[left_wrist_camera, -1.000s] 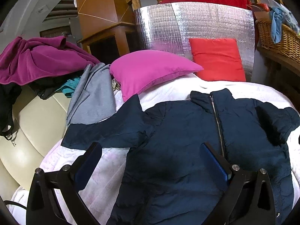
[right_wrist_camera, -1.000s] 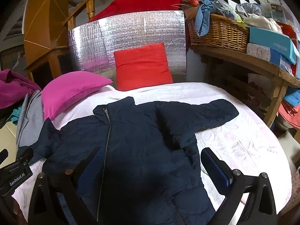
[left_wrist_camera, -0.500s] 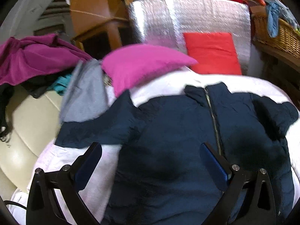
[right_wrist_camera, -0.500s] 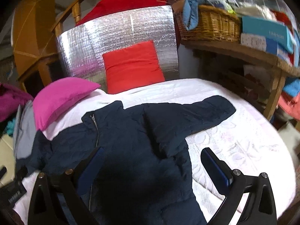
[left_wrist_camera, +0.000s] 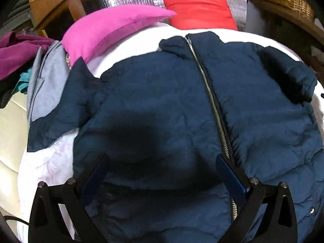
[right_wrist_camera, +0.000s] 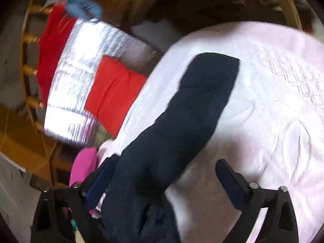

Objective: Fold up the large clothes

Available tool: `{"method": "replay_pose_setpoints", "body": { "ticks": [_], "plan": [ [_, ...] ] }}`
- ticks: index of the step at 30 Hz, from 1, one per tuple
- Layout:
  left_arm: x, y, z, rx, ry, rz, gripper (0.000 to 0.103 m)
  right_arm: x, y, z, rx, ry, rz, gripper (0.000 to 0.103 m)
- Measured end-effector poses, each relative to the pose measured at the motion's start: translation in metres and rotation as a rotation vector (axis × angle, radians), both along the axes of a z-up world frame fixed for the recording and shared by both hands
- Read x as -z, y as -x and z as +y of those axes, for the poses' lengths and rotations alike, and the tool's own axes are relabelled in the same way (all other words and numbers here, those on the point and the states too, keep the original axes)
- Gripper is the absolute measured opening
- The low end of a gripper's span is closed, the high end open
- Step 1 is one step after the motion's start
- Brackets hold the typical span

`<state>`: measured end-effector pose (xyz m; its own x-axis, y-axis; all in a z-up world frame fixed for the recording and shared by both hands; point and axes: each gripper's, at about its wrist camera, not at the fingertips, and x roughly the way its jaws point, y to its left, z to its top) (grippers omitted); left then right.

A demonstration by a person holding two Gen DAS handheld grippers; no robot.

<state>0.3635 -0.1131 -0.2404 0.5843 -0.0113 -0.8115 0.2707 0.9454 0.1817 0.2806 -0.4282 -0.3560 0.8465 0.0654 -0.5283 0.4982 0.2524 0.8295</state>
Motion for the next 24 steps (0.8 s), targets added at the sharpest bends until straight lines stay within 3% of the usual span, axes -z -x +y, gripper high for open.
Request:
{"method": "replay_pose_setpoints", "body": {
  "ticks": [4, 12, 13, 15, 18, 20, 24],
  "plan": [
    [0.014, -0.006, -0.008, 0.013, -0.046, 0.017, 0.103, 0.020, -0.019, -0.018, 0.033, -0.020, 0.039, 0.081],
    [0.033, -0.016, -0.019, 0.028, -0.086, 0.053, 0.103, 0.034, -0.055, -0.040, 0.076, 0.028, 0.106, 0.076],
    [0.034, -0.017, -0.019, 0.026, -0.086, 0.054, 0.103, 0.033, -0.060, -0.039, 0.074, 0.050, 0.107, 0.072],
    [0.038, -0.019, -0.019, 0.015, -0.077, 0.066, 0.103, 0.034, -0.070, -0.037, 0.063, 0.084, 0.130, 0.040],
    [0.042, -0.024, -0.012, -0.015, -0.021, 0.099, 0.103, 0.034, -0.075, -0.035, 0.058, 0.089, 0.115, 0.014],
    [0.043, -0.027, -0.008, -0.029, 0.006, 0.115, 0.103, 0.022, -0.075, -0.032, 0.067, 0.110, 0.082, 0.012],
    [0.043, -0.026, -0.008, -0.035, 0.005, 0.118, 0.103, -0.039, -0.079, -0.008, 0.042, 0.258, -0.031, 0.011]
  ]
}}
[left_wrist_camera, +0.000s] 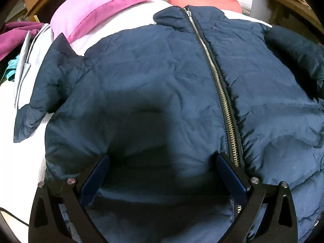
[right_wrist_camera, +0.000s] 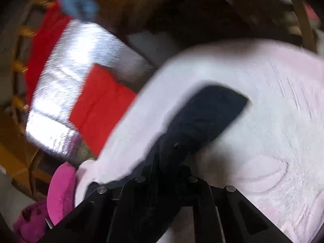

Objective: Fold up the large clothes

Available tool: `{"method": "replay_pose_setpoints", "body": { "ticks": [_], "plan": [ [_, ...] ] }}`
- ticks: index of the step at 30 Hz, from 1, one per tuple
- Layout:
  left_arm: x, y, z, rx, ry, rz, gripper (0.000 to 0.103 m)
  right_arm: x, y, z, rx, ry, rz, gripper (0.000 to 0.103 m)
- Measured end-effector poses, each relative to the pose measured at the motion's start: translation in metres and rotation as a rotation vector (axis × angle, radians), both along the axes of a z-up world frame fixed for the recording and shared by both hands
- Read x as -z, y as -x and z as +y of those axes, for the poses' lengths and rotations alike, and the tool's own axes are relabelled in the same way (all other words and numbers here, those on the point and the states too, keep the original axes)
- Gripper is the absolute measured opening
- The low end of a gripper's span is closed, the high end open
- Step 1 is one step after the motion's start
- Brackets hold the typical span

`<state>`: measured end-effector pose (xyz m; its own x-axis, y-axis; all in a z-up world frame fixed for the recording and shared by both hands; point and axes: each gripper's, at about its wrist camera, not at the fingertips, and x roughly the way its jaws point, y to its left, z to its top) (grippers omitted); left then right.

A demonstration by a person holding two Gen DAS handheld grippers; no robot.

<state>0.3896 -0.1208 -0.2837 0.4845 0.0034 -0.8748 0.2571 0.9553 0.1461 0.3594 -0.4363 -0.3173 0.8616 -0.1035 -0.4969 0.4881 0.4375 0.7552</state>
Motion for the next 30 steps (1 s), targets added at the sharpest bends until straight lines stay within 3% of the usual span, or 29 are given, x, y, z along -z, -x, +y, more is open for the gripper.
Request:
{"method": "replay_pose_setpoints", "body": {
  "ticks": [3, 6, 9, 13, 16, 17, 18, 19, 20, 26, 30],
  "plan": [
    [-0.009, 0.002, 0.001, 0.036, -0.010, 0.028, 0.103, -0.054, -0.003, 0.034, -0.093, 0.093, -0.120, 0.011],
    [-0.037, 0.012, 0.015, 0.002, -0.026, -0.125, 0.103, -0.101, -0.009, 0.084, -0.224, 0.184, -0.216, 0.011],
    [-0.064, 0.015, 0.045, -0.085, 0.006, -0.228, 0.103, -0.130, -0.019, 0.141, -0.380, 0.189, -0.300, 0.011],
    [-0.072, 0.011, 0.090, -0.237, 0.091, -0.228, 0.103, -0.131, -0.040, 0.215, -0.571, 0.143, -0.302, 0.011],
    [-0.074, 0.016, 0.114, -0.310, 0.103, -0.234, 0.103, -0.105, -0.062, 0.274, -0.727, 0.110, -0.212, 0.015],
    [-0.075, 0.021, 0.119, -0.325, 0.109, -0.244, 0.103, -0.096, -0.069, 0.284, -0.766, 0.083, -0.182, 0.022],
    [-0.078, 0.024, 0.125, -0.340, 0.112, -0.261, 0.103, -0.082, -0.075, 0.299, -0.831, 0.023, -0.137, 0.048],
    [-0.080, 0.026, 0.128, -0.352, 0.113, -0.277, 0.103, -0.071, -0.076, 0.310, -0.872, -0.031, -0.101, 0.063],
    [-0.082, 0.028, 0.132, -0.367, 0.114, -0.295, 0.103, -0.065, -0.074, 0.313, -0.884, -0.058, -0.089, 0.081],
    [-0.083, 0.022, 0.129, -0.339, 0.151, -0.313, 0.103, -0.059, -0.033, 0.287, -0.909, -0.173, -0.133, 0.081],
    [-0.082, 0.017, 0.110, -0.270, 0.156, -0.306, 0.103, -0.063, 0.017, 0.220, -0.647, -0.101, -0.117, 0.081]
  ]
}}
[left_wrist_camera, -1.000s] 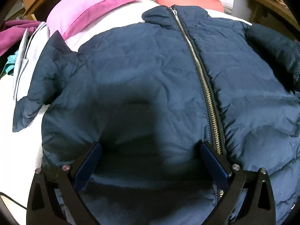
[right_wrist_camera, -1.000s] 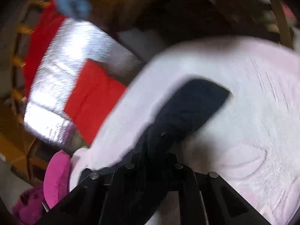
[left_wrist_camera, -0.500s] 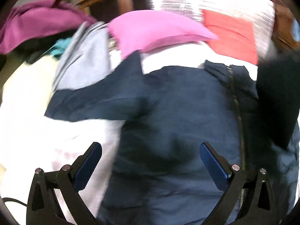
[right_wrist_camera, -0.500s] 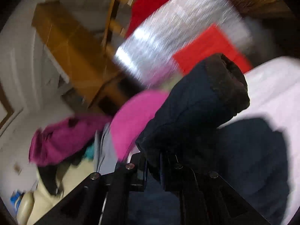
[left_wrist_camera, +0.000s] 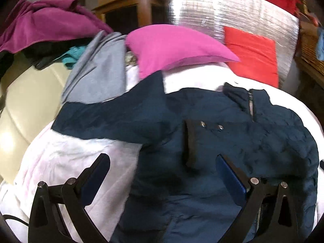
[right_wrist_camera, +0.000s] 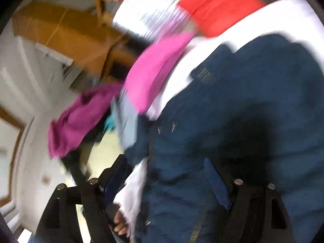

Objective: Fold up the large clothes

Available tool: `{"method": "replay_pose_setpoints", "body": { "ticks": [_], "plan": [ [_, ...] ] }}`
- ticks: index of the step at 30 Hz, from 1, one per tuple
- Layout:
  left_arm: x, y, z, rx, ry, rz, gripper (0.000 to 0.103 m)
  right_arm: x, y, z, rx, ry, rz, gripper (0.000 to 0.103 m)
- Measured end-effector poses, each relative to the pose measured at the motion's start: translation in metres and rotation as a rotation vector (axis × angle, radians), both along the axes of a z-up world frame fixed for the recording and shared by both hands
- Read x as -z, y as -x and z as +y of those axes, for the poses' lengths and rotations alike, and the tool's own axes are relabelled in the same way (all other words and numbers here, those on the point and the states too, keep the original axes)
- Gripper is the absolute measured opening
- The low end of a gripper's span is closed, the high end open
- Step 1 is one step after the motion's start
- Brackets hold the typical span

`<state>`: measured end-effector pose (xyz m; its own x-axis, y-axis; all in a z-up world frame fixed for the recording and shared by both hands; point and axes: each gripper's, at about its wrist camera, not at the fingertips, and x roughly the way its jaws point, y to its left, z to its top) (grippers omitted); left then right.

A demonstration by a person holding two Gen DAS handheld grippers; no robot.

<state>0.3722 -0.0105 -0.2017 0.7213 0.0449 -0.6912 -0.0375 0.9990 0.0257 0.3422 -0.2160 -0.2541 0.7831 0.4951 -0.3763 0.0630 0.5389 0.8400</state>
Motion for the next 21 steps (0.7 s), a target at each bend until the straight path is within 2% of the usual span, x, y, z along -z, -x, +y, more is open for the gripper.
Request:
{"method": "replay_pose_setpoints", "body": {
  "ticks": [2, 4, 7, 10, 11, 12, 13, 15, 18, 20, 21],
  "plan": [
    [0.000, -0.001, -0.002, 0.013, -0.002, 0.018, 0.103, 0.002, 0.017, -0.035, 0.145, 0.029, 0.023, 0.081],
    [0.005, -0.008, 0.001, 0.007, 0.008, 0.049, 0.103, 0.009, 0.024, -0.066, 0.276, 0.137, 0.077, 0.081],
    [0.012, -0.019, 0.012, -0.022, 0.032, 0.095, 0.103, 0.031, 0.011, -0.087, 0.340, 0.245, 0.194, 0.079],
    [0.013, -0.024, 0.029, -0.088, 0.062, 0.092, 0.103, 0.050, -0.007, -0.092, 0.346, 0.266, 0.243, 0.073],
    [0.013, -0.027, 0.035, -0.104, 0.071, 0.089, 0.103, 0.056, -0.010, -0.093, 0.331, 0.252, 0.244, 0.065],
    [0.013, -0.029, 0.039, -0.114, 0.077, 0.090, 0.103, 0.061, -0.017, -0.089, 0.321, 0.255, 0.256, 0.061],
    [0.013, -0.031, 0.044, -0.123, 0.084, 0.093, 0.103, 0.062, -0.026, -0.082, 0.318, 0.296, 0.274, 0.057],
    [0.012, -0.034, 0.054, -0.141, 0.097, 0.098, 0.103, 0.063, -0.038, -0.074, 0.302, 0.380, 0.317, 0.034],
    [0.010, -0.038, 0.080, -0.206, 0.110, 0.103, 0.103, 0.048, -0.041, -0.063, 0.324, 0.472, 0.383, 0.033],
    [0.007, -0.039, 0.109, -0.287, 0.130, 0.095, 0.103, 0.029, -0.041, -0.052, 0.357, 0.578, 0.397, 0.034],
    [0.006, -0.037, 0.124, -0.329, 0.147, 0.089, 0.103, 0.014, -0.037, -0.043, 0.377, 0.627, 0.360, 0.045]
  ]
}}
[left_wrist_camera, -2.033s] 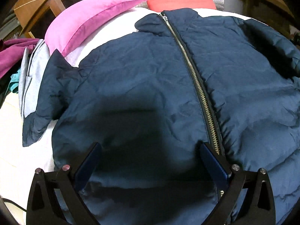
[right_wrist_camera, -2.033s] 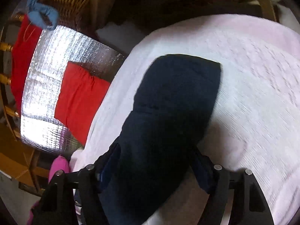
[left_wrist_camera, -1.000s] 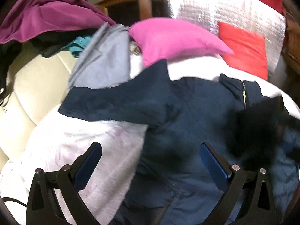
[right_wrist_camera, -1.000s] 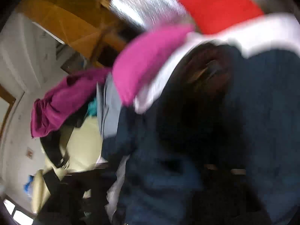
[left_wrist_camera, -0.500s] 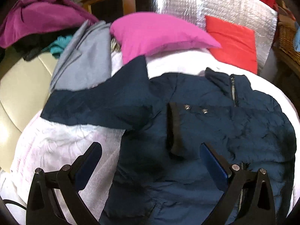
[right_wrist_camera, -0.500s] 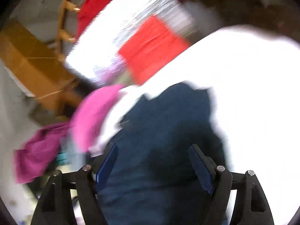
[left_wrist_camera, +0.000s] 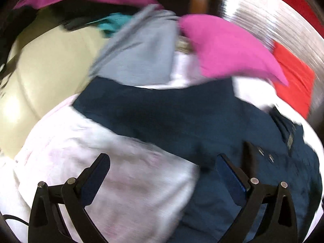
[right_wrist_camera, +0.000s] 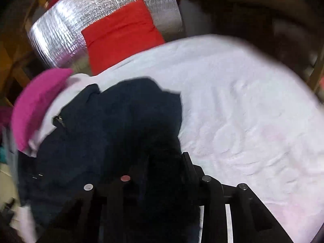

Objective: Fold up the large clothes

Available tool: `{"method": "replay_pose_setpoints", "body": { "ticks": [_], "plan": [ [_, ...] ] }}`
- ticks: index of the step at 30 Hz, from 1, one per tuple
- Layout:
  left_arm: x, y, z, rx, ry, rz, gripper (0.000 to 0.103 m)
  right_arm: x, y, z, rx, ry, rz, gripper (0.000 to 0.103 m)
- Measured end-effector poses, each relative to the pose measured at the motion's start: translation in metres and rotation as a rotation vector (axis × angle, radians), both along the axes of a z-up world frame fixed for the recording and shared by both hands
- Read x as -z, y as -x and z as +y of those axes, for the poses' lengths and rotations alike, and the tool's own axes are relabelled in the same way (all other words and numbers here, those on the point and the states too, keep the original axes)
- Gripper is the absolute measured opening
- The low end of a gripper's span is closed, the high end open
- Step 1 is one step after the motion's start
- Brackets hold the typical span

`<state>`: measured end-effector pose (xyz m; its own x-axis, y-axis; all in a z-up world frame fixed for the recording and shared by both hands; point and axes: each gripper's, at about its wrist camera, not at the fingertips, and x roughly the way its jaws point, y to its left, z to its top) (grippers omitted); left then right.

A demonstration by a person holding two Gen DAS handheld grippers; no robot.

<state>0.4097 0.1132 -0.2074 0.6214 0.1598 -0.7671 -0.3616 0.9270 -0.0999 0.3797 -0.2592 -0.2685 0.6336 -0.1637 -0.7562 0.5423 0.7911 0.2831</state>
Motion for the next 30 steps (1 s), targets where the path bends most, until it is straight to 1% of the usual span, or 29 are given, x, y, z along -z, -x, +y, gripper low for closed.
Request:
{"method": "replay_pose_setpoints", "body": {
  "ticks": [1, 2, 3, 4, 6, 7, 8, 10, 11, 12, 13, 15, 17, 18, 20, 22, 23, 24, 25, 26, 27, 29, 30],
  "plan": [
    [-0.001, 0.001, 0.012, -0.034, 0.018, -0.003, 0.103, -0.010, 0.006, 0.006, -0.007, 0.034, -0.033, 0.054],
    [0.000, 0.002, 0.026, -0.070, 0.042, -0.004, 0.103, -0.018, 0.010, 0.014, -0.019, 0.064, -0.075, 0.071],
    [0.001, 0.003, 0.038, -0.101, 0.062, -0.003, 0.103, -0.025, 0.011, 0.023, -0.039, 0.090, -0.117, 0.074],
    [0.004, 0.004, 0.050, -0.137, 0.082, 0.005, 0.103, -0.032, 0.008, 0.035, -0.077, 0.117, -0.142, 0.074],
    [0.010, 0.004, 0.069, -0.190, 0.111, 0.018, 0.103, -0.031, -0.001, 0.054, -0.147, 0.126, -0.144, 0.074],
    [0.014, 0.004, 0.078, -0.212, 0.131, 0.023, 0.103, -0.025, -0.007, 0.061, -0.192, 0.084, -0.147, 0.074],
    [0.019, 0.003, 0.086, -0.228, 0.160, 0.026, 0.103, -0.017, -0.005, 0.062, -0.227, 0.037, -0.145, 0.072],
    [0.027, 0.000, 0.097, -0.249, 0.224, 0.024, 0.103, 0.007, -0.024, 0.068, -0.300, -0.092, -0.088, 0.067],
    [0.032, -0.001, 0.103, -0.257, 0.261, 0.019, 0.103, 0.024, -0.034, 0.071, -0.327, -0.151, -0.028, 0.063],
    [0.036, -0.004, 0.107, -0.260, 0.287, 0.014, 0.103, 0.040, -0.042, 0.073, -0.344, -0.190, 0.033, 0.060],
    [0.041, -0.007, 0.110, -0.261, 0.315, 0.010, 0.103, 0.048, -0.045, 0.074, -0.341, -0.185, 0.050, 0.059],
    [0.052, -0.015, 0.114, -0.249, 0.380, 0.001, 0.103, 0.041, -0.041, 0.073, -0.342, -0.177, 0.042, 0.059],
    [0.062, -0.020, 0.122, -0.254, 0.456, -0.019, 0.103, 0.028, -0.034, 0.070, -0.349, -0.199, -0.019, 0.059],
    [0.067, -0.022, 0.126, -0.262, 0.494, -0.035, 0.103, 0.020, -0.030, 0.069, -0.348, -0.191, -0.061, 0.059],
    [0.072, -0.026, 0.132, -0.278, 0.532, -0.054, 0.101, 0.013, -0.031, 0.072, -0.338, -0.151, -0.081, 0.059],
    [0.076, -0.032, 0.139, -0.287, 0.546, -0.065, 0.091, 0.013, -0.029, 0.069, -0.331, -0.145, -0.096, 0.059],
    [0.079, -0.036, 0.143, -0.286, 0.559, -0.071, 0.089, 0.014, -0.029, 0.068, -0.327, -0.152, -0.095, 0.059],
    [0.082, -0.041, 0.146, -0.286, 0.572, -0.070, 0.084, 0.015, -0.029, 0.066, -0.322, -0.158, -0.091, 0.059],
    [0.088, -0.046, 0.150, -0.292, 0.591, -0.063, 0.078, 0.015, -0.030, 0.064, -0.316, -0.166, -0.087, 0.059],
    [0.094, -0.050, 0.154, -0.298, 0.609, -0.059, 0.074, 0.017, -0.029, 0.059, -0.305, -0.181, -0.085, 0.059],
    [0.097, -0.052, 0.156, -0.309, 0.609, -0.062, 0.074, 0.017, -0.029, 0.057, -0.297, -0.190, -0.084, 0.059],
    [0.093, -0.057, 0.158, -0.313, 0.587, -0.113, 0.073, 0.017, -0.028, 0.055, -0.283, -0.204, -0.086, 0.059],
    [0.092, -0.061, 0.158, -0.297, 0.589, -0.120, 0.063, 0.016, -0.027, 0.053, -0.273, -0.207, -0.091, 0.059]
  ]
}}
